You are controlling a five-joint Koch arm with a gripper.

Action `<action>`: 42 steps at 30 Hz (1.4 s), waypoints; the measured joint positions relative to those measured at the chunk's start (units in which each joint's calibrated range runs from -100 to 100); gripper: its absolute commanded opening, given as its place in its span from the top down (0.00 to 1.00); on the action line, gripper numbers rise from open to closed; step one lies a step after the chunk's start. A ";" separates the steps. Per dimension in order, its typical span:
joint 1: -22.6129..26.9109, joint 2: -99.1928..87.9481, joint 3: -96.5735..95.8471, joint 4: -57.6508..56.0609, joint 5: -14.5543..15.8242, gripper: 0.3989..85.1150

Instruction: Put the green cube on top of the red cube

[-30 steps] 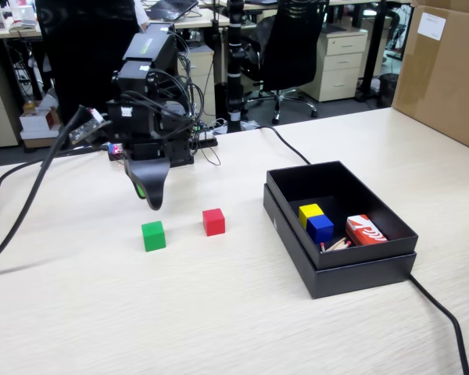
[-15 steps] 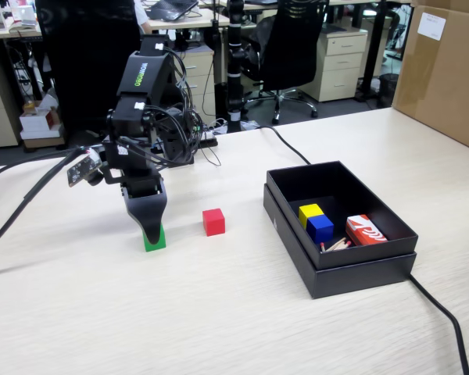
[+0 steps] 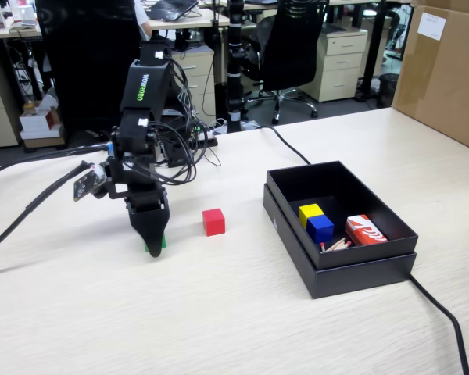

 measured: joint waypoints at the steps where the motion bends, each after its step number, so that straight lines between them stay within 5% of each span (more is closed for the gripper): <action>1: 0.00 0.26 0.37 0.00 0.15 0.54; 10: 0.20 1.17 2.10 0.00 1.51 0.96; 22: 1.56 -15.40 -3.65 0.70 3.96 0.99; 29: 8.89 -38.71 -9.04 -5.11 10.70 0.99; 36: 12.65 -37.28 -8.67 -5.11 15.48 0.99; 42: 12.94 -28.74 -2.74 -5.03 16.46 0.99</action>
